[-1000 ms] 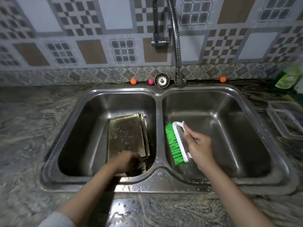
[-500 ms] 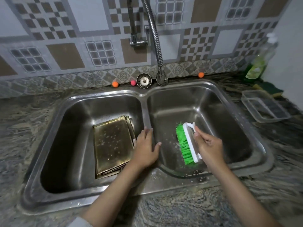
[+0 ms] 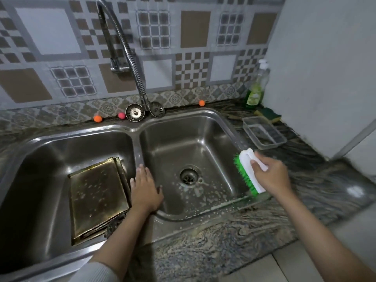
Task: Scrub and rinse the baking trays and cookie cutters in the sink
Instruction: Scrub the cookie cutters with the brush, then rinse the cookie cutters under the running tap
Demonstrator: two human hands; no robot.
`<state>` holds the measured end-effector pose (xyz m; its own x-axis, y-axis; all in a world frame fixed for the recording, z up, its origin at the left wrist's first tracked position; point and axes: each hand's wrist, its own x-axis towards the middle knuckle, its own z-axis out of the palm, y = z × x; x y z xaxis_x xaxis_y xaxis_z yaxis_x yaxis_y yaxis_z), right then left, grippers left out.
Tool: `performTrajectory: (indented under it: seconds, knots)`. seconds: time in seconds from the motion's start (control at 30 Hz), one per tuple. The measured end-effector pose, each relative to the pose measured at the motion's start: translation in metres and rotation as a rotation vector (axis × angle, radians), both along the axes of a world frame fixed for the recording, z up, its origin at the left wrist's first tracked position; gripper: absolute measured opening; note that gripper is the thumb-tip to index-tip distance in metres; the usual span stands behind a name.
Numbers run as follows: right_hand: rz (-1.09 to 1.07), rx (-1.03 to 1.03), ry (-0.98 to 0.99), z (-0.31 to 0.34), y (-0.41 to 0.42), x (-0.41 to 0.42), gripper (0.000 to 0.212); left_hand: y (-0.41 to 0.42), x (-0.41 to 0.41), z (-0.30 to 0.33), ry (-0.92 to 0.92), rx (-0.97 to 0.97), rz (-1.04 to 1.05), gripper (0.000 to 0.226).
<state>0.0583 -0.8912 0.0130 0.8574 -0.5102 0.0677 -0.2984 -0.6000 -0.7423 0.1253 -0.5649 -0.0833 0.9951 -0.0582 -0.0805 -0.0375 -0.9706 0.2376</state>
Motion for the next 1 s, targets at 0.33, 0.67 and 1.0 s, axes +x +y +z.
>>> performTrajectory:
  seconds: [0.33, 0.67, 1.0]
  knots:
    - [0.002, -0.15, 0.157, -0.009, -0.109, 0.03, 0.043, -0.001, 0.0, 0.002, -0.003, 0.038, 0.016, 0.082]
    - [0.13, -0.531, 0.275, -0.025, -0.113, 0.036, 0.048, 0.0, -0.001, 0.003, 0.006, 0.0, 0.02, 0.084]
    - [0.204, -0.713, 0.153, 0.013, 0.006, 0.078, 0.047, -0.001, 0.004, 0.03, -0.28, -0.426, 0.082, 0.067]
